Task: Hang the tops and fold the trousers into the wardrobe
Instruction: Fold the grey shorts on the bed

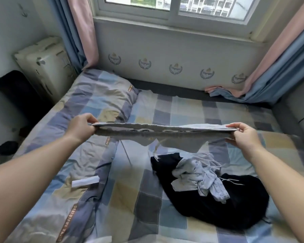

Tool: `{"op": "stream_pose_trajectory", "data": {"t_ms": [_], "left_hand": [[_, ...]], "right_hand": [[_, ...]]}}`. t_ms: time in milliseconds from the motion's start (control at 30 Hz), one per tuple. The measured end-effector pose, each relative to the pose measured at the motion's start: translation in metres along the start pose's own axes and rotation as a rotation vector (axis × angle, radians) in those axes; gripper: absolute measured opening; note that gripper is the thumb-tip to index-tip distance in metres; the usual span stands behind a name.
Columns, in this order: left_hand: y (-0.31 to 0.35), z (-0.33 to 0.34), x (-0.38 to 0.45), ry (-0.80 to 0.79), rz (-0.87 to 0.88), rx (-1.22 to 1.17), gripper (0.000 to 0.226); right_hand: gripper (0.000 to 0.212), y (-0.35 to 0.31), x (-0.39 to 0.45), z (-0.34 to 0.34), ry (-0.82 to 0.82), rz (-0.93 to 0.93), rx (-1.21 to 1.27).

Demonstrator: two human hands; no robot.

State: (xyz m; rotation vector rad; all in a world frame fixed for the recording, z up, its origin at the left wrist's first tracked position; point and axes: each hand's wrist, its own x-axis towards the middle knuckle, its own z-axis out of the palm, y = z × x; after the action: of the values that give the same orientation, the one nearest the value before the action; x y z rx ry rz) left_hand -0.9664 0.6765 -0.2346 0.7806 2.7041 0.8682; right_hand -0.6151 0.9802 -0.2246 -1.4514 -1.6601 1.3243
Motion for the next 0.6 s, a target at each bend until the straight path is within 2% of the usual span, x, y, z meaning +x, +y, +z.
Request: {"op": "stream_pose_trajectory", "data": {"t_ms": [167,300,400,600], "left_hand": [[-0.070,0.088,-0.041,-0.262,-0.165,0.023,0.016],[-0.119,0.162,-0.087,-0.443,-0.165,0.147,0.015],[-0.156,0.211,-0.125,-0.660,-0.156,0.285,0.011],[-0.225,0.281,-0.192,-0.856,-0.144,0.498,0.014]], "right_hand": [[0.033,0.114,-0.015,0.012,-0.156,0.059,-0.419],[0.029,0.217,-0.042,0.026,-0.318,0.154,-0.790],[0.024,0.292,-0.070,0.035,-0.441,0.215,-0.945],[0.023,0.408,-0.120,0.051,-0.598,0.302,-1.122]]}}
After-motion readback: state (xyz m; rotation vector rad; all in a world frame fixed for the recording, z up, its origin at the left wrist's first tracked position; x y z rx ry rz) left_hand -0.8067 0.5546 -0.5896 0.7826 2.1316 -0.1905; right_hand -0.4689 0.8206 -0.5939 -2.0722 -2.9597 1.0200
